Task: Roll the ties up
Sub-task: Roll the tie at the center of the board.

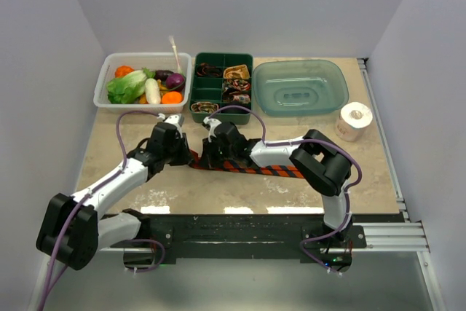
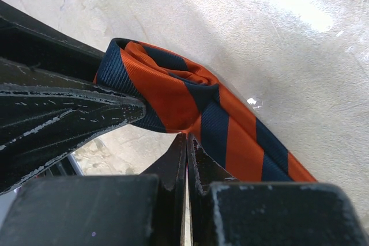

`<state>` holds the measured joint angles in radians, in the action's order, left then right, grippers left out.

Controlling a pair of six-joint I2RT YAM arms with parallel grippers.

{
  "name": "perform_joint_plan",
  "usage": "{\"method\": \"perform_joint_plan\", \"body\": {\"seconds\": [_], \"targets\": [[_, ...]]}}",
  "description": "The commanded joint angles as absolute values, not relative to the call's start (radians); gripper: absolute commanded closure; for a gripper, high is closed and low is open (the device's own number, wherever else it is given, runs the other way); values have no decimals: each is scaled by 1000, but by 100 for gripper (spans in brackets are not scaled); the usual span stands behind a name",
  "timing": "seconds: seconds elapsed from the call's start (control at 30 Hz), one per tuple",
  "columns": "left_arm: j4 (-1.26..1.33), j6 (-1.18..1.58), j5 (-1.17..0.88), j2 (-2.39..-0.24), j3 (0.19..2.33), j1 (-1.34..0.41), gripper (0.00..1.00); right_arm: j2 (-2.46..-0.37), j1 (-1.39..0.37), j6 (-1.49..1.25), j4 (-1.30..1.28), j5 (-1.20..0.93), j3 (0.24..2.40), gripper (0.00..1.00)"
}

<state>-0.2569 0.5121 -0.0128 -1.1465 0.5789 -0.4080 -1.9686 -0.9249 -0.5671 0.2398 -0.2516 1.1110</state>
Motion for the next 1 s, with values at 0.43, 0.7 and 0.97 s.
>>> {"method": "perform_joint_plan", "body": {"seconds": [0.43,0.7,0.97], "targets": [[-296,474,43,-1164,643,-413,100,-1983,-930,-557,247,-213,1155,100],[-295,472,28,-1166,643,-414,100,-2066,-936,-584,284,-244,1196,100],[-324,466,34,-1187,660,-423,100,-2102,-953,-592,282,-256,1235,100]]}}
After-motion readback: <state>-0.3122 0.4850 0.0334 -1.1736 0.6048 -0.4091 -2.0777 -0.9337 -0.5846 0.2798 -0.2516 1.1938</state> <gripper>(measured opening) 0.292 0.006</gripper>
